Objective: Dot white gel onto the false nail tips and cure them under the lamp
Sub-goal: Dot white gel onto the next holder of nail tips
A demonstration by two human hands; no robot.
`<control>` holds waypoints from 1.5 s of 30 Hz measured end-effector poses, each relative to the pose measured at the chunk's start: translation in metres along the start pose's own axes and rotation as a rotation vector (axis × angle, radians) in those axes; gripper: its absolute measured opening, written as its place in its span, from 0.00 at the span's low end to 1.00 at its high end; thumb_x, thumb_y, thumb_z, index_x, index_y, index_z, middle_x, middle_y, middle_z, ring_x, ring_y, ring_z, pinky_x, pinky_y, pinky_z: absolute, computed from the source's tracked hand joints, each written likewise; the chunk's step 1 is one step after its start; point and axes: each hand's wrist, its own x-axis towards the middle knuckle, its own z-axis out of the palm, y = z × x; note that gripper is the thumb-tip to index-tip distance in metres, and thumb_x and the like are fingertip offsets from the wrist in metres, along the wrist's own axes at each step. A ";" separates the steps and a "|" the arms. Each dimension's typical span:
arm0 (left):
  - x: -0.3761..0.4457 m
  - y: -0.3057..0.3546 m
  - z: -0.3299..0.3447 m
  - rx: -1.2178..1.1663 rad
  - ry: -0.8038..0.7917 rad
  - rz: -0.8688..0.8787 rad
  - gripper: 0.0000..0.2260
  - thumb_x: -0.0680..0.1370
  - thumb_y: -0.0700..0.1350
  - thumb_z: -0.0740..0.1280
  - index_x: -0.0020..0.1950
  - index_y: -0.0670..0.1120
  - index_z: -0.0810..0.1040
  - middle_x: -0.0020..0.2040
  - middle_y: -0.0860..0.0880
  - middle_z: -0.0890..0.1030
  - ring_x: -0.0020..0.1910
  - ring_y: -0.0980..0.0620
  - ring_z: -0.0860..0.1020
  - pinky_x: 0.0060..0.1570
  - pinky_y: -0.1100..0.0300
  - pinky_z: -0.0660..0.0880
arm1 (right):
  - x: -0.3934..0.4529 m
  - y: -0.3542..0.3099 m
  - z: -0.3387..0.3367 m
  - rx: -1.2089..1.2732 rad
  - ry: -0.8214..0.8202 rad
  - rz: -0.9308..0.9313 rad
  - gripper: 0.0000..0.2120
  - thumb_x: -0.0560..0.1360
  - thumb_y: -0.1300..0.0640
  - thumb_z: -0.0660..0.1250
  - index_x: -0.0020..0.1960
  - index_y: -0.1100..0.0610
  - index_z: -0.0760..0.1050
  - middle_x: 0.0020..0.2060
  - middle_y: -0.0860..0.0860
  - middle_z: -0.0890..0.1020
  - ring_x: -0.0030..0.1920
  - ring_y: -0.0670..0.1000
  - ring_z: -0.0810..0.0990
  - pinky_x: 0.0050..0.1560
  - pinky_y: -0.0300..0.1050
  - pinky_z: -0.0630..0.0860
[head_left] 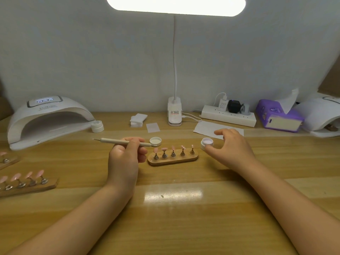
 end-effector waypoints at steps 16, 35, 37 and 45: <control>-0.006 0.006 0.003 0.017 -0.025 0.010 0.08 0.79 0.42 0.63 0.42 0.44 0.79 0.29 0.51 0.77 0.31 0.57 0.75 0.34 0.61 0.73 | -0.001 -0.001 0.005 -0.014 0.035 -0.009 0.19 0.70 0.37 0.68 0.52 0.50 0.77 0.51 0.47 0.79 0.50 0.47 0.75 0.43 0.44 0.73; -0.035 0.021 0.014 0.378 -0.236 0.619 0.07 0.75 0.52 0.58 0.42 0.52 0.72 0.37 0.54 0.79 0.30 0.54 0.75 0.28 0.70 0.68 | -0.054 -0.072 0.012 -0.001 0.234 -0.532 0.18 0.66 0.42 0.72 0.43 0.54 0.73 0.38 0.48 0.74 0.36 0.48 0.69 0.30 0.47 0.72; -0.035 0.019 0.015 0.394 -0.236 0.624 0.07 0.75 0.52 0.58 0.42 0.52 0.72 0.37 0.54 0.79 0.30 0.52 0.75 0.27 0.69 0.68 | -0.055 -0.074 0.013 0.012 0.243 -0.540 0.18 0.65 0.42 0.73 0.43 0.54 0.72 0.38 0.48 0.74 0.36 0.48 0.69 0.29 0.48 0.72; -0.034 0.015 0.014 0.438 -0.261 0.665 0.06 0.76 0.51 0.57 0.42 0.54 0.70 0.36 0.52 0.78 0.32 0.52 0.75 0.28 0.70 0.68 | -0.057 -0.075 0.014 0.028 0.263 -0.570 0.18 0.64 0.43 0.75 0.42 0.55 0.73 0.37 0.48 0.75 0.35 0.48 0.70 0.27 0.46 0.71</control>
